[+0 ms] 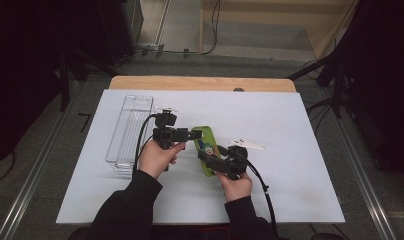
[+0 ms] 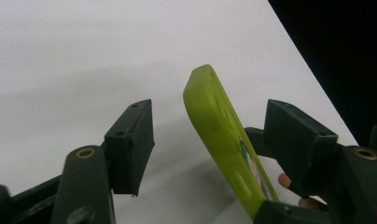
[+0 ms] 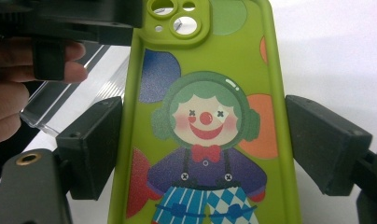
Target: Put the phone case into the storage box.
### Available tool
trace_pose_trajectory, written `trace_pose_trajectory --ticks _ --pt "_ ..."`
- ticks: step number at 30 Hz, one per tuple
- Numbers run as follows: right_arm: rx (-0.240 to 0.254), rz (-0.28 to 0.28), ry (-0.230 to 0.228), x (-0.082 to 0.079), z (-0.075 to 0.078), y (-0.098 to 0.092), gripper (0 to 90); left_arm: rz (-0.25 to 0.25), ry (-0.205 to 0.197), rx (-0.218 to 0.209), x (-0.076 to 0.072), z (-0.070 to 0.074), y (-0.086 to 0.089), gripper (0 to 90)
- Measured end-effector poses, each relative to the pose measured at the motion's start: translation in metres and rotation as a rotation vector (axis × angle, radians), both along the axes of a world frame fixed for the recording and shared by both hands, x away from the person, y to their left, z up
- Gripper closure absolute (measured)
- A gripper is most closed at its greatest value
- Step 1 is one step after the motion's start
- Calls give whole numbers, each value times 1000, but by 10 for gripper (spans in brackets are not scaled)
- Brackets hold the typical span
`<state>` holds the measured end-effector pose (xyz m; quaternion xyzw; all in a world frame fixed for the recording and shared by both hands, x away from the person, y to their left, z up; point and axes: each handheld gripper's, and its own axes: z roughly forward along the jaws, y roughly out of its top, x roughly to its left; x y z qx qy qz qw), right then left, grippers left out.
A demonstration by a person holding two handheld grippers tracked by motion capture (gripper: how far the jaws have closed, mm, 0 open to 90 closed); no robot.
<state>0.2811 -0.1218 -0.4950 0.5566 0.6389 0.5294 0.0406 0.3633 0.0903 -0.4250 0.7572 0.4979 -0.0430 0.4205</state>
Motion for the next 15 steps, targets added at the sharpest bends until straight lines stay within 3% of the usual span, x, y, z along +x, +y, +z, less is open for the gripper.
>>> trace_pose_trajectory --ticks 5,15 --pt "-2 5 -2 -1 0 1 144 17 17 -28 4 -1 -3 405" --pt "3 1 -11 -2 1 0 144 34 21 -40 8 -1 -6 519"
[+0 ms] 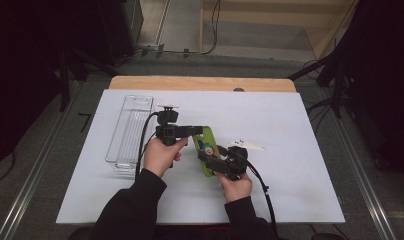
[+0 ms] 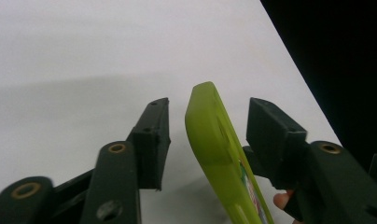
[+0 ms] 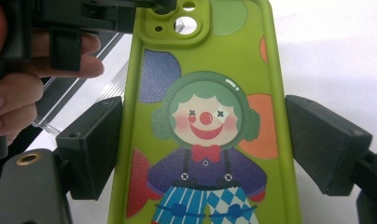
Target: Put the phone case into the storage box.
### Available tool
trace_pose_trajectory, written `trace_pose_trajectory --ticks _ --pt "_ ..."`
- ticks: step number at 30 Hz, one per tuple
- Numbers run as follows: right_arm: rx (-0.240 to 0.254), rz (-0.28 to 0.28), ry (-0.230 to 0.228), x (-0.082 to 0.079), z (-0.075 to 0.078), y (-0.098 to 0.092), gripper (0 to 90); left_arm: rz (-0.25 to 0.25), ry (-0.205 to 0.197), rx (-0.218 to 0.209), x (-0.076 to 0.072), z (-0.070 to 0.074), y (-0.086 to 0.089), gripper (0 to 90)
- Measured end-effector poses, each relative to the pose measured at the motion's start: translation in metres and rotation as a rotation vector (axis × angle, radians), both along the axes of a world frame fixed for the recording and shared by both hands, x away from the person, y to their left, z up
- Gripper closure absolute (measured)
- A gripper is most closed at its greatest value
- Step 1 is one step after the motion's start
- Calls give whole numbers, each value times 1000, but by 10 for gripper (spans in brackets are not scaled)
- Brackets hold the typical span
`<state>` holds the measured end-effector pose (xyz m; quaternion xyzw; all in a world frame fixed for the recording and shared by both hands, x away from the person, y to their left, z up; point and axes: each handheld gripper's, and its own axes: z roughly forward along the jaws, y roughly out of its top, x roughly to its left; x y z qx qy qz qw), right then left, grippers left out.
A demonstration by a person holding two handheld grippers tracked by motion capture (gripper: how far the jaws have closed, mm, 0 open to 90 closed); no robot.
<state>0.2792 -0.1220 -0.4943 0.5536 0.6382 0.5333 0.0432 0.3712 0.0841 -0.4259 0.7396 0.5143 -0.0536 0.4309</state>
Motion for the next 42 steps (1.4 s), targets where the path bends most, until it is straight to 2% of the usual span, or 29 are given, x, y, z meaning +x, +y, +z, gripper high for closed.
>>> trace_pose_trajectory --ticks 2,5,6,7,15,18,23,27,28,31,34,35,36,37,38,39,42 --pt "0 0 -4 0 0 0 144 0 10 3 1 -1 0 539" --pt "2 -4 -11 0 0 0 144 -6 31 -21 2 -3 0 583" --pt "3 -8 -15 -1 1 0 144 -9 42 -34 1 -4 -1 649" --pt "3 -8 -15 -1 1 0 144 -9 42 -34 1 -4 -1 677" --pt "-4 -3 -36 0 -1 1 143 -3 38 -74 0 -3 0 726" --pt "-29 3 -49 0 -2 3 141 -10 52 -96 0 -2 0 753" --pt "-57 19 -62 0 -3 3 138 -24 52 -108 -4 1 -1 777" --pt "-59 30 -72 0 -3 2 134 -31 53 -121 -5 3 -1 778" --pt "-66 43 -91 0 -1 0 122 -36 46 -131 -7 5 -1 779" --pt "-23 85 -100 3 0 -3 0 -50 40 -128 -9 8 -2 779" --pt "-18 111 -92 5 1 -4 0 -55 29 -125 -9 10 -1 779" --pt "-29 122 -95 5 4 -5 0 -57 18 -123 -9 11 -1 779" --pt "-33 126 -98 5 5 -6 0 -57 -12 -114 -10 14 -1 778" --pt "-32 131 -94 5 6 -6 0 -57 -12 -114 -10 14 -1 778" --pt "-34 140 -90 5 7 -7 0 -64 -28 -110 -10 17 0 778" --pt "-32 146 -111 5 8 -8 0 -66 -37 -105 -10 18 1 778" --pt "-38 149 -128 4 12 -8 0 -71 -47 -104 -10 21 2 778"
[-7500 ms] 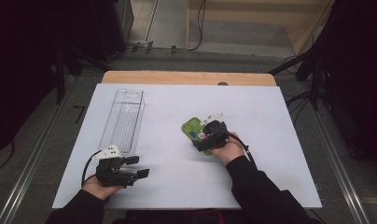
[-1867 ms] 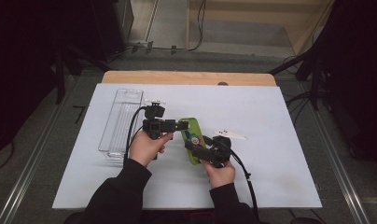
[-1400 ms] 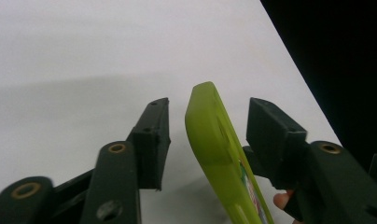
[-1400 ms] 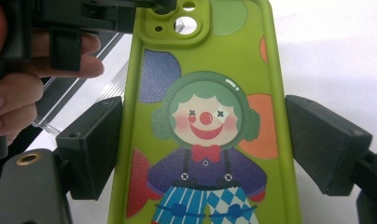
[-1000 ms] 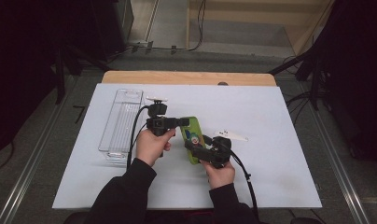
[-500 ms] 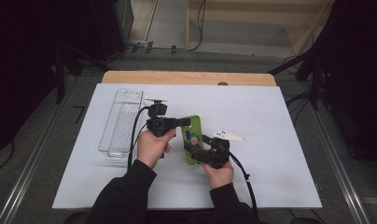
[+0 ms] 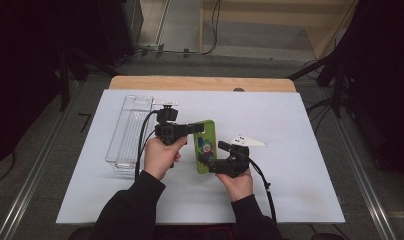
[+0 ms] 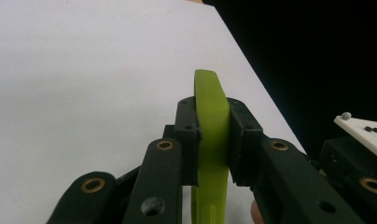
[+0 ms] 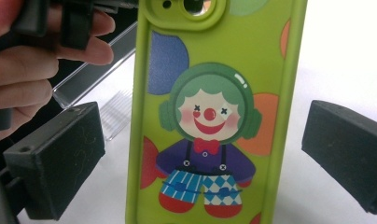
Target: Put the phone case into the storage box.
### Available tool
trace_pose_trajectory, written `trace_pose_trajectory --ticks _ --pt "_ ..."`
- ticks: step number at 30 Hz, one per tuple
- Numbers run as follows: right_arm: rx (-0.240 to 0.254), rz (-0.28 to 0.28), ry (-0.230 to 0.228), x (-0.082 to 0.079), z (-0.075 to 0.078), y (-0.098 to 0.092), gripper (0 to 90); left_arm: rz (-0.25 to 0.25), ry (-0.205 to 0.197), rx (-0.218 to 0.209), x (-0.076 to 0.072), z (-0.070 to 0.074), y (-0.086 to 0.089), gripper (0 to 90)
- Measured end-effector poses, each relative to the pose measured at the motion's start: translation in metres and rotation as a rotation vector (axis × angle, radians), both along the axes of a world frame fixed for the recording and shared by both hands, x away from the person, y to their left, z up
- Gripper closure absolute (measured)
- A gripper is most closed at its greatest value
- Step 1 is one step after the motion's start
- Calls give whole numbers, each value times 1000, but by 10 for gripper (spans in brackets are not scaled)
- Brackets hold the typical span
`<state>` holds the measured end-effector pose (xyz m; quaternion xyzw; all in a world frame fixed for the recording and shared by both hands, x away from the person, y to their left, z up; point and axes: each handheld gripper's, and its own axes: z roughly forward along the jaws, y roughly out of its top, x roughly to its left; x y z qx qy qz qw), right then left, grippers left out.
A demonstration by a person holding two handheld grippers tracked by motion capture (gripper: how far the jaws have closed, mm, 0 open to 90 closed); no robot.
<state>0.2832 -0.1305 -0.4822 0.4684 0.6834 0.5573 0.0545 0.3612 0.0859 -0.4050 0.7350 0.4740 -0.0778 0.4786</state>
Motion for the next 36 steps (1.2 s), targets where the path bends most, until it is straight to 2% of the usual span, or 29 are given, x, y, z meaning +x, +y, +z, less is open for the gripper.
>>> trace_pose_trajectory --ticks 3,8,13,17,20,23,24,28,32,36 --pt "-15 27 1 1 6 -2 0 -9 -31 1 -1 3 1 777" --pt "-75 85 13 6 15 -3 0 -28 -93 10 -3 6 4 777" --pt "-82 140 30 7 20 -5 0 -51 -133 17 -4 6 5 776" --pt "-86 155 30 9 24 -7 0 -80 -169 23 -5 6 7 776" --pt "-97 174 29 12 27 -8 0 -103 -179 12 -6 7 9 776" --pt "-80 201 40 15 28 -12 0 -125 -181 -3 -6 7 11 776" --pt "-89 210 36 16 29 -12 0 -141 -203 2 -7 7 12 776" --pt "-99 218 56 19 32 -13 0 -163 -229 17 -9 7 14 776" --pt "-111 226 57 21 33 -14 0 -179 -224 20 -8 6 16 776" --pt "-115 272 48 24 34 -17 0 -208 -198 12 -6 6 19 776"
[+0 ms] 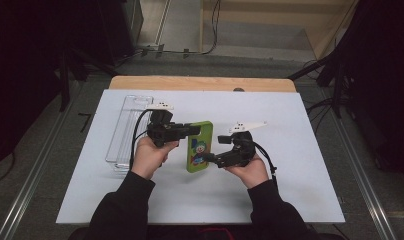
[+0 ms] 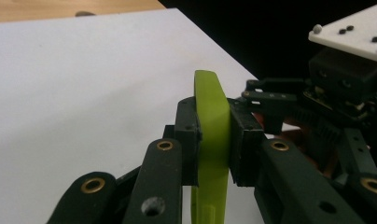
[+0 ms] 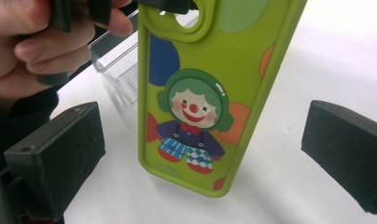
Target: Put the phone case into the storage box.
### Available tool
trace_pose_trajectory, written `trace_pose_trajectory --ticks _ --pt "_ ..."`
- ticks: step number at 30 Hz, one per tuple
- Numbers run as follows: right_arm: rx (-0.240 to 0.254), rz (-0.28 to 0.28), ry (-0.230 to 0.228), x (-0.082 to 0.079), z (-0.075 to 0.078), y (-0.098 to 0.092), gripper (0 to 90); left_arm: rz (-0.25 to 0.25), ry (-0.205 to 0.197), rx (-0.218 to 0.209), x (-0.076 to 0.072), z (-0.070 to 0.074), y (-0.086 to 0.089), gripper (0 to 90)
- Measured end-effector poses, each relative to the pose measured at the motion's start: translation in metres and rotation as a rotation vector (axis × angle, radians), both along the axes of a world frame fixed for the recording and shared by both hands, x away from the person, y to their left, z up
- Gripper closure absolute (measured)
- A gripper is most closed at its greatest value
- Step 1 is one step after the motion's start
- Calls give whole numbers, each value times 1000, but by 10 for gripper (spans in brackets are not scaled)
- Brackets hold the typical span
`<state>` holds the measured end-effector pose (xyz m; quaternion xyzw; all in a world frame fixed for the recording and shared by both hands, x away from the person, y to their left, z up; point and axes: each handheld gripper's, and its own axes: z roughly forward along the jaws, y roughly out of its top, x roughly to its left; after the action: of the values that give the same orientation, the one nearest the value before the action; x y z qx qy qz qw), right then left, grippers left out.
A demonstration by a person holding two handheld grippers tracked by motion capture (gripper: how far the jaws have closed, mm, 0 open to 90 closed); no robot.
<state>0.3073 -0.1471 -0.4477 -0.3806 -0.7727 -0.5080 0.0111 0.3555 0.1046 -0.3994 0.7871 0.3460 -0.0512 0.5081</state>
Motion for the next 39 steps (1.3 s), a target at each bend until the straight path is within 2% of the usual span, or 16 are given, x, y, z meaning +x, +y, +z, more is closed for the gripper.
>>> trace_pose_trajectory --ticks 5,9,13,18,21,24,26,27,30,34,39 --pt "-20 37 -11 4 2 0 0 -36 6 -3 0 1 2 776" --pt "3 75 -19 6 3 -3 0 -61 8 -11 0 1 2 775" --pt "7 121 -20 6 4 -5 0 -86 0 0 1 3 4 776" --pt "15 141 -25 5 7 -11 0 -134 22 -19 1 3 5 775" --pt "23 152 -38 6 9 -14 0 -183 28 -21 1 1 3 775" --pt "25 155 -38 6 11 -15 0 -207 19 -8 1 -1 0 776" --pt "28 147 -40 6 12 -17 90 -233 6 -3 0 -2 -2 776" --pt "25 146 -41 6 12 -18 102 -246 9 -7 -1 -3 -2 775" --pt "12 147 -46 6 15 -21 110 -273 13 -16 -2 -3 -4 775" --pt "10 168 -66 4 21 -26 117 -299 -1 -31 -3 -4 -5 776" --pt "22 186 -70 2 31 -33 123 -325 -7 -45 -5 -5 -6 775"
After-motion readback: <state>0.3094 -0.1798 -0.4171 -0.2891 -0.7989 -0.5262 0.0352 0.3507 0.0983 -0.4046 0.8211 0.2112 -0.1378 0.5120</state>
